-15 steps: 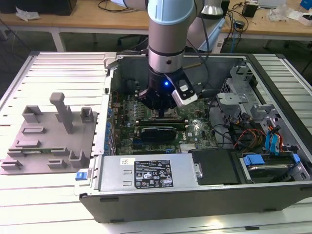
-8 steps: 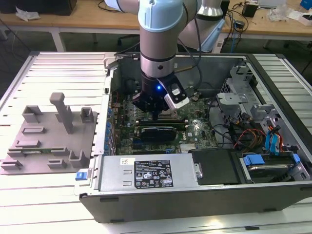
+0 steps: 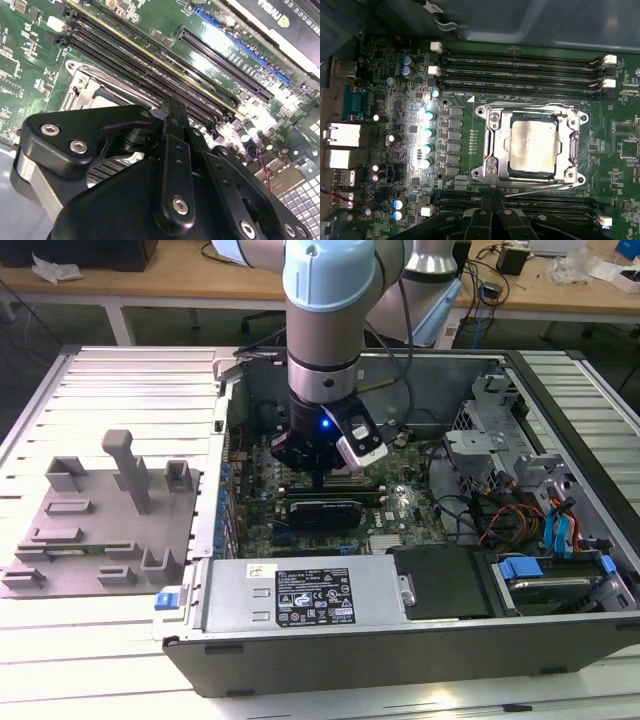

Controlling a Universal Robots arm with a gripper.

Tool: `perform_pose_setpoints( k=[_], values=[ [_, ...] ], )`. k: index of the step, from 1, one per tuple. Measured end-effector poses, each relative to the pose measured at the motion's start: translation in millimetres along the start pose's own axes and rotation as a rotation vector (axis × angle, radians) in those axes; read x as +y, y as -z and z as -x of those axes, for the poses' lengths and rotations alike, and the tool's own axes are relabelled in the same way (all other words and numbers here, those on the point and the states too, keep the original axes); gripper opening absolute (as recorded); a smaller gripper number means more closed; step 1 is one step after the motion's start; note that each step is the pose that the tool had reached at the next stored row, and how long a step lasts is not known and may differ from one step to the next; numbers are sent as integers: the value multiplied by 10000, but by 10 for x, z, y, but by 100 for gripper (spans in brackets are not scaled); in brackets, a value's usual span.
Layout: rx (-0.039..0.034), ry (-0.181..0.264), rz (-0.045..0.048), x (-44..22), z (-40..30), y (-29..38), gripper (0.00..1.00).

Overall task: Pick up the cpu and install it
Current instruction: 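Install the second cpu locking lever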

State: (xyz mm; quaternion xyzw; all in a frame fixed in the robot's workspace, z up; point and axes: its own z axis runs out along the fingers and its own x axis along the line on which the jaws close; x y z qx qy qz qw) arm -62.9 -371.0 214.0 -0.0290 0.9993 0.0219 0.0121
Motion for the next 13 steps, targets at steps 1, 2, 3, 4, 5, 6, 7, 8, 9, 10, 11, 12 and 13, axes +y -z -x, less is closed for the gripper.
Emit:
perform_pose_setpoints(
  k=[1,2,3,4,5,6,7,8,9,10,11,12,13],
  values=[
    [-2,-1,27,-9,-6,-3,11],
    [-7,-3,129,-17,-24,-6,11],
    [-12,-3,223,-23,-34,-9,11],
    [-19,-8,333,-28,-48,-15,11],
    [-25,-11,457,-31,-62,-24,11],
    [-32,-13,573,-31,-63,-31,11],
    [-37,-16,654,-31,-64,-34,11],
    [-43,-18,744,-31,-64,-38,11],
    [-47,-20,799,-31,-65,-44,11],
    [-51,-22,857,-31,-67,-53,11],
    [-55,-23,938,-32,-71,-66,11],
    [-58,-23,979,-31,-77,-76,11],
    [-59,-23,996,-31,-83,-82,11]
  ],
)
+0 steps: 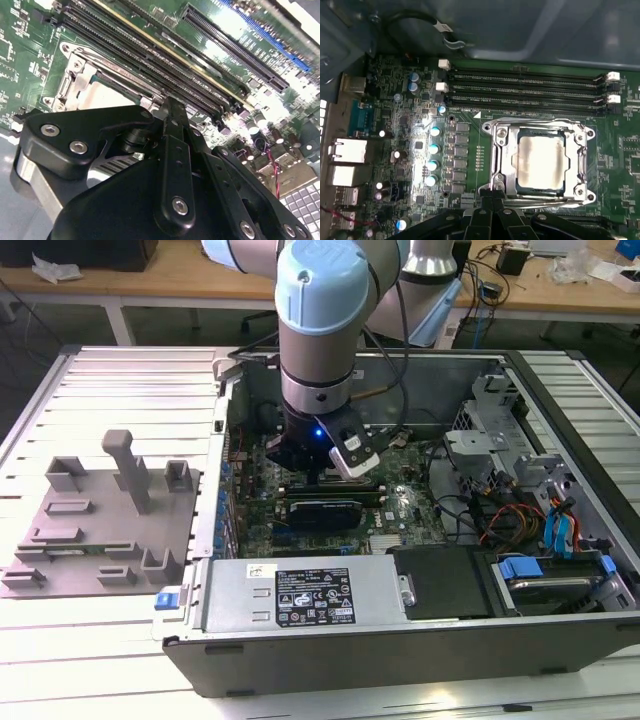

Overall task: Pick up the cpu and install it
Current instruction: 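Install the second cpu locking lever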

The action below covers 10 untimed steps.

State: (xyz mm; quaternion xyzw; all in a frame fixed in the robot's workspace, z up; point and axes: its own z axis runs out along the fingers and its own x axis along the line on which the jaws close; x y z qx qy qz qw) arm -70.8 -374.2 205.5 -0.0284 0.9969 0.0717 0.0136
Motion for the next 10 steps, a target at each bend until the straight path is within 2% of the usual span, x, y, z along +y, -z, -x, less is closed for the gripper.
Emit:
perform_pose_setpoints(
  k=[1,3,5,8,9,10],
  values=[
    [0,-2,45,-2,-20,-7,11],
    [-11,-7,221,0,-57,-13,11],
    [-20,-8,355,-1,-73,-23,11],
    [-21,-10,369,-1,-74,-24,11],
    [-20,-10,369,0,-74,-11,11],
    [-20,-10,367,8,-72,39,11]
  ],
)
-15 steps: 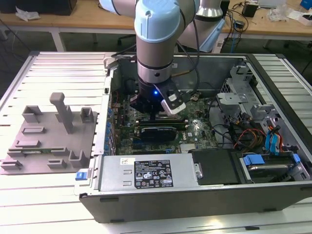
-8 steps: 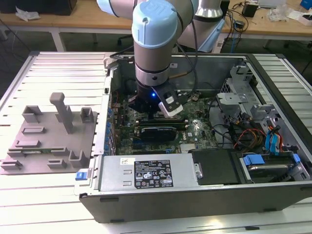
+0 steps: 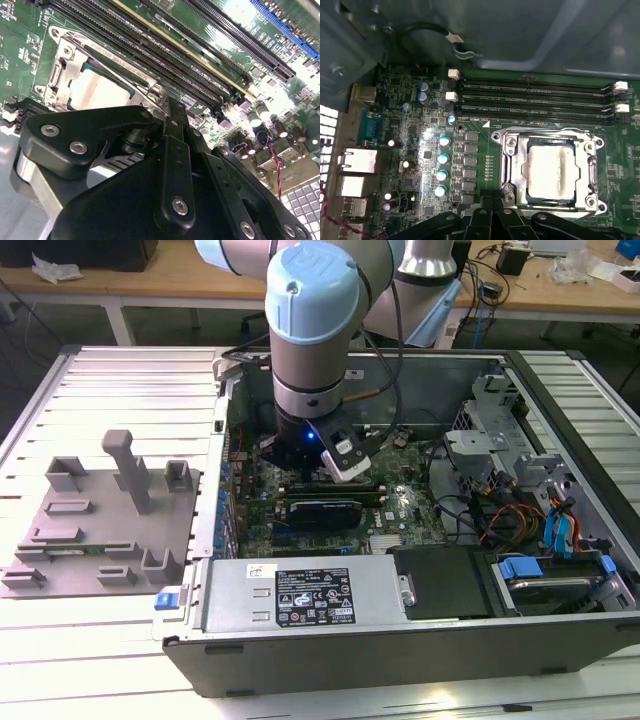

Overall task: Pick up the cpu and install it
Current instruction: 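Install the second cpu locking lever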

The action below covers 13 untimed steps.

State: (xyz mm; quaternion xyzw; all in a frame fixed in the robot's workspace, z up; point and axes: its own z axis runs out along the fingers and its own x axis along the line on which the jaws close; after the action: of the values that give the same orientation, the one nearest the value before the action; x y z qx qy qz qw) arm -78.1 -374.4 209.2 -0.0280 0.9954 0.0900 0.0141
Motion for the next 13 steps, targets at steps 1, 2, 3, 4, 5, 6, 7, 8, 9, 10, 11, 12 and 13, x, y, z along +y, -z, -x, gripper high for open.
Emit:
perform_pose_setpoints(
  k=[1,2,3,4,5,6,7,8,9,10,11,12,13],
  values=[
    [0,1,-5,15,3,83,11],
    [0,2,-10,25,5,137,11],
    [1,2,-18,33,7,181,11],
    [2,2,-36,50,9,270,11],
    [3,2,-53,59,11,324,11],
    [4,1,-86,66,13,361,11],
    [8,-1,-188,72,15,388,11],
    [17,1,-351,73,19,396,11],
    [40,3,-741,76,27,411,11],
    [51,7,-946,85,36,441,11],
    [57,8,-1032,95,46,478,11],
    [59,9,-1072,100,52,504,11],
    [61,10,-1098,103,58,521,11]
  ],
)
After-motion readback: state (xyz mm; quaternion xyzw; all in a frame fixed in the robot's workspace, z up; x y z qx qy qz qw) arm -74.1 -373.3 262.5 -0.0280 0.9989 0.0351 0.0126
